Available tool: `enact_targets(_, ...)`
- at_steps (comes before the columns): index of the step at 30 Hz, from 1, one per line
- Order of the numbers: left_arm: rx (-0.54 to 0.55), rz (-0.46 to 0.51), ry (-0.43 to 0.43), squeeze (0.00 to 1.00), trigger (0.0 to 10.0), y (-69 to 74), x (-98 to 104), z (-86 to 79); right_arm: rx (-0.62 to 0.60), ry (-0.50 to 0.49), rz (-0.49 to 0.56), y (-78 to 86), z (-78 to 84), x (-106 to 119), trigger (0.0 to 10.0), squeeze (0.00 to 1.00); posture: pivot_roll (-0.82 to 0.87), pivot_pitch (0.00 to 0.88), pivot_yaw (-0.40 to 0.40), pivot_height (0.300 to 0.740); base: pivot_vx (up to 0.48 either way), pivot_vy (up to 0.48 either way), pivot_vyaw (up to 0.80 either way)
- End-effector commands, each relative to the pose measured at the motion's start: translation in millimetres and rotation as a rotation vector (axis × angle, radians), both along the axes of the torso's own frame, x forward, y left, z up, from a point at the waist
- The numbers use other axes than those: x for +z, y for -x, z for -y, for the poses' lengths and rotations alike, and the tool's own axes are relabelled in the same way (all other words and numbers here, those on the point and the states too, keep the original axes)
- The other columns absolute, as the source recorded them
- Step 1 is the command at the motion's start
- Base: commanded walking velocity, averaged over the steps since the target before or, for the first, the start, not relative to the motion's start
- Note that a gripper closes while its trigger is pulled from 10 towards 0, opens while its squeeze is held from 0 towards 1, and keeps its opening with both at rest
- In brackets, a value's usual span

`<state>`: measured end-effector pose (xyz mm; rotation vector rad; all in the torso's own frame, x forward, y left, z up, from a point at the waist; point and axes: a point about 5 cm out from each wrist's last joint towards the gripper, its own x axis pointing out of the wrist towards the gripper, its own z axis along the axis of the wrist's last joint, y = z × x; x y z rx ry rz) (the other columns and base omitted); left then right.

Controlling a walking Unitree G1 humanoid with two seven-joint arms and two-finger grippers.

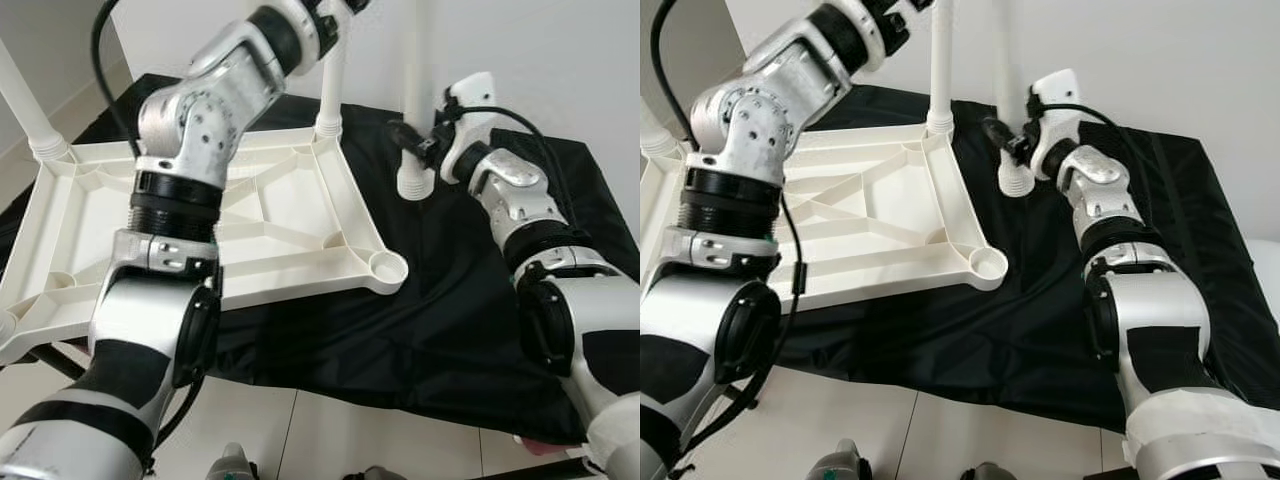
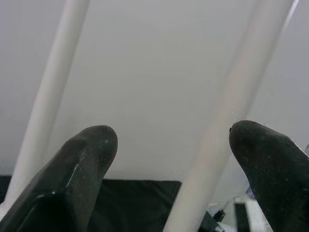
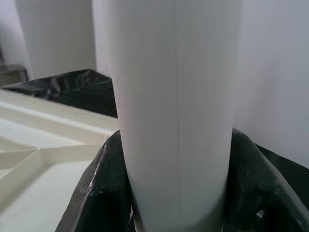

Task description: Building children table

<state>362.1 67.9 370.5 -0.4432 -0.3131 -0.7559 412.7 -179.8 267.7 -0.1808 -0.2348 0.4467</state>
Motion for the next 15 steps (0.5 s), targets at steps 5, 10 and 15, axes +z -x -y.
enact_targets(5, -0.027, 0.001, -0.062, 0.0, 10.0, -1.3, -17, -8.1, -0.061, -0.076, 0.015, -0.3, 9.7, 4, 10.0, 0.0, 0.02, 0.0, -0.028, 0.74, 0.0, 0.0, 0.0)
enact_targets(10, 0.048, -0.091, -0.159, 0.0, 10.0, -8.5, -63, -18.9, -0.106, -0.143, 0.01, 1.1, 15.3, -4, 10.0, 0.0, 0.02, 0.0, -0.028, 0.74, 0.0, 0.0, 0.0)
enact_targets(15, 0.034, -0.085, -0.348, 0.0, 10.0, -0.1, -108, -6.6, -0.086, -0.215, -0.015, 1.5, 7.7, -11, 10.0, 0.0, 0.02, 0.0, -0.027, 0.74, 0.0, 0.0, 0.0)
